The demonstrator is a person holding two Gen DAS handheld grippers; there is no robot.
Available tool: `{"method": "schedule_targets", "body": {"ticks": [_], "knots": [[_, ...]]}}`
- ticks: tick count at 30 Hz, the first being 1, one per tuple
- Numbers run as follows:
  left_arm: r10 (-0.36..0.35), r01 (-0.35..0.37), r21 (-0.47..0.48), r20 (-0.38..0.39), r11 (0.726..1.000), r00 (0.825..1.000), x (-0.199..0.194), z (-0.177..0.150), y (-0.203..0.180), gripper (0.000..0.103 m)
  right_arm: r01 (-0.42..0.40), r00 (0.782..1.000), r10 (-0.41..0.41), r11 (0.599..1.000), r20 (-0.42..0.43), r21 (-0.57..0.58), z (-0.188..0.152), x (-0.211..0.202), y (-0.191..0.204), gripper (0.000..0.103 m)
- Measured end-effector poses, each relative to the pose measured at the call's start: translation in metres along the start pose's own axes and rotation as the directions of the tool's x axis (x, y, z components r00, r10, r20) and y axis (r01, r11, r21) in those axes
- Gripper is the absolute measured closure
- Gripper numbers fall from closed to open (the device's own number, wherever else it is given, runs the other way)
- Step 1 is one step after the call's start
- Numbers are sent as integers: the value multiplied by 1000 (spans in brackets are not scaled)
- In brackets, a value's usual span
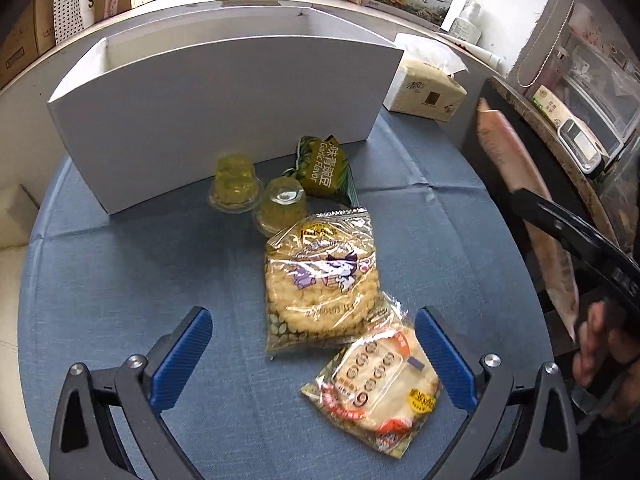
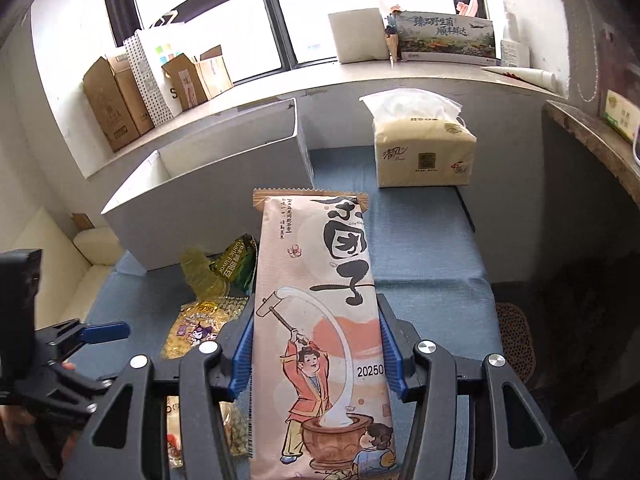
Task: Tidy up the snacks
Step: 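Grasp the tall printed cookie bag with the right tool while the left tool grasps the yellow puffed-snack bag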
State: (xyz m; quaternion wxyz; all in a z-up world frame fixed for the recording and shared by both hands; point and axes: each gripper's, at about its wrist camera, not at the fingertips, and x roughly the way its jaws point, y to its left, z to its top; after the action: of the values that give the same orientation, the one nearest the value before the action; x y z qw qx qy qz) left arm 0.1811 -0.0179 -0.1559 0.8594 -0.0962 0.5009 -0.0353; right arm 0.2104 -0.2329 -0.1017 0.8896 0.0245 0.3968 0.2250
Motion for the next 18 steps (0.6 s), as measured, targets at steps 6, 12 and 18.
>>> {"method": "schedule_targets", "body": {"ticks": [6, 12, 18], "knots": [[70, -71, -14, -68, 997, 995, 43, 19, -14, 0, 8, 1000, -10, 998, 29, 69, -16, -26, -19, 46], [182, -180, 48, -36, 982, 983, 54, 21, -25, 23, 16, 1000, -18, 994, 18, 112, -25, -27, -35, 46], [149, -149, 71, 11, 986, 989, 26, 20, -25, 24, 10, 1000, -12, 992, 19, 129, -27, -25, -34, 46]]}}
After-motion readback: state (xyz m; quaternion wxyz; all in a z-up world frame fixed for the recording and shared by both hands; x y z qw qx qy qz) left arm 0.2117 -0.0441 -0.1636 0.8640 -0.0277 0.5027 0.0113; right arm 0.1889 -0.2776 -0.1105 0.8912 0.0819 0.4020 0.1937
